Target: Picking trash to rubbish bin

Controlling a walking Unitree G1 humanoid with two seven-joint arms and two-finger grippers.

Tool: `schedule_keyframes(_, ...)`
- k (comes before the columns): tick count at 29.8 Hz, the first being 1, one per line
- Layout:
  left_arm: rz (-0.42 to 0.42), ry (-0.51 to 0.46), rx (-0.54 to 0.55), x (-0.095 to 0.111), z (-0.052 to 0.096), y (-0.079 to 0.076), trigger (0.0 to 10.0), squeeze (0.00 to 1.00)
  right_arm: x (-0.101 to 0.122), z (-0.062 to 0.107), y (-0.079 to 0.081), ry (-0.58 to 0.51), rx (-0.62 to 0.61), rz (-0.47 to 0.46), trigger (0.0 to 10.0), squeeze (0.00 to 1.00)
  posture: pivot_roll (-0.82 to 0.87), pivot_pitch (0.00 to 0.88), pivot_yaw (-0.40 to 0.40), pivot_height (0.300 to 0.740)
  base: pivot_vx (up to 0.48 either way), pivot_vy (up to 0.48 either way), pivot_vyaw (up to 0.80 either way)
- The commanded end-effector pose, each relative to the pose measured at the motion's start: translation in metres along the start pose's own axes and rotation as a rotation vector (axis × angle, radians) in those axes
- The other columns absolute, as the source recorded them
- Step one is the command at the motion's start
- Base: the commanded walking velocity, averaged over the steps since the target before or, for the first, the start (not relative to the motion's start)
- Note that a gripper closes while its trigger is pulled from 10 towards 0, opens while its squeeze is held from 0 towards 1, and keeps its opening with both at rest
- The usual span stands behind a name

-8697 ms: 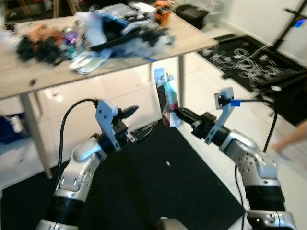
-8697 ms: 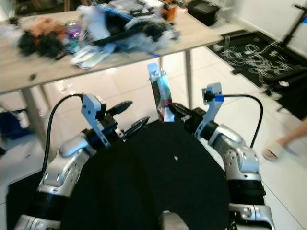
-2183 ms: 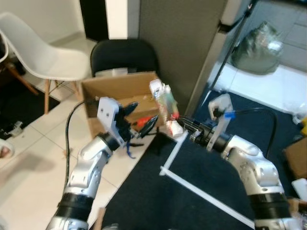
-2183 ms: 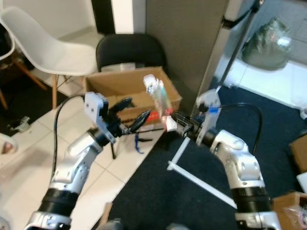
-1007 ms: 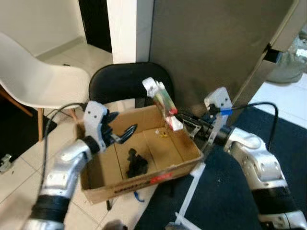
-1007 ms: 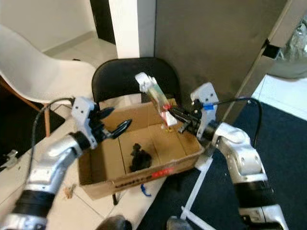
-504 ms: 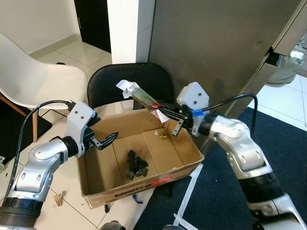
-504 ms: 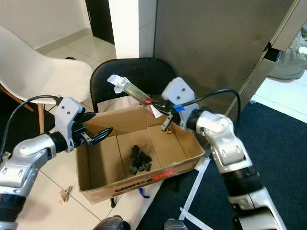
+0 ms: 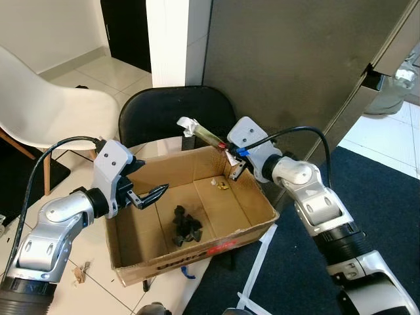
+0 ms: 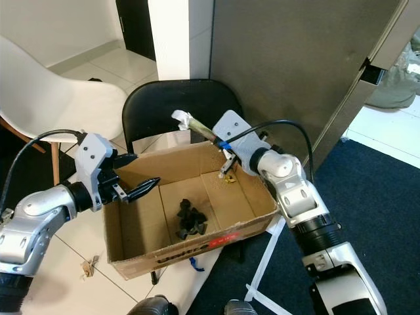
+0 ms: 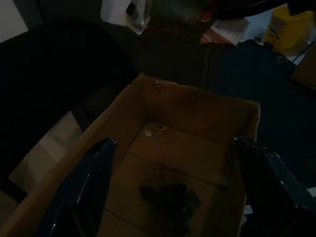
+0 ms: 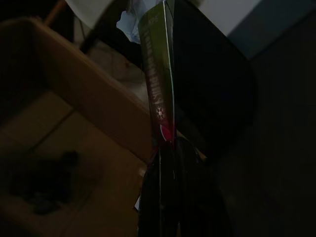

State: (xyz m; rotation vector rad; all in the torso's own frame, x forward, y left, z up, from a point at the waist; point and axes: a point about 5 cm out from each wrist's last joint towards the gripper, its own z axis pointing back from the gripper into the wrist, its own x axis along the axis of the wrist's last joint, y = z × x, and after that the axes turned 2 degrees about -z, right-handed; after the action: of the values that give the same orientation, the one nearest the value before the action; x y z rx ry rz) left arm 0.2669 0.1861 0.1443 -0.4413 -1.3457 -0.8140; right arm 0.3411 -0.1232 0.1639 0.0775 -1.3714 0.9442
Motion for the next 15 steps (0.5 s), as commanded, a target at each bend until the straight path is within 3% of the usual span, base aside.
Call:
schedule_keyframes(1,-0.01,0.019,-0.03,0.0,0.001,-0.004,10.0,0.0,-0.003,-0.002,0.0,0.028,0.001,0.01,10.0,0.0,0.0,0.0,-0.066,0.74,0.0,0.0,0.0)
schedule_keyframes(3,-0.01,0.019,-0.034,0.0,0.001,-0.005,10.0,0.0,-0.004,-0.003,0.001,0.025,0.006,-0.001,10.0,0.0,0.0,0.0,-0.063,0.74,0.0,0.0,0.0)
schedule_keyframes(4,-0.01,0.022,-0.043,0.0,0.001,-0.006,10.0,0.0,-0.004,-0.003,0.001,0.022,0.018,-0.02,10.0,1.0,0.0,0.0,-0.063,0.74,0.0,0.0,0.0)
schedule_keyframes(12,-0.011,0.031,-0.056,-0.001,0.001,-0.008,10.0,0.0,-0.005,0.001,-0.006,0.02,0.011,-0.045,10.0,1.0,0.0,0.0,-0.064,0.74,0.0,0.0,0.0)
schedule_keyframes(15,-0.013,0.033,-0.053,-0.001,0.001,-0.008,10.0,0.0,-0.003,0.005,-0.01,-0.008,0.022,-0.097,10.0,1.0,0.01,0.0,-0.064,0.74,0.0,0.0,0.0)
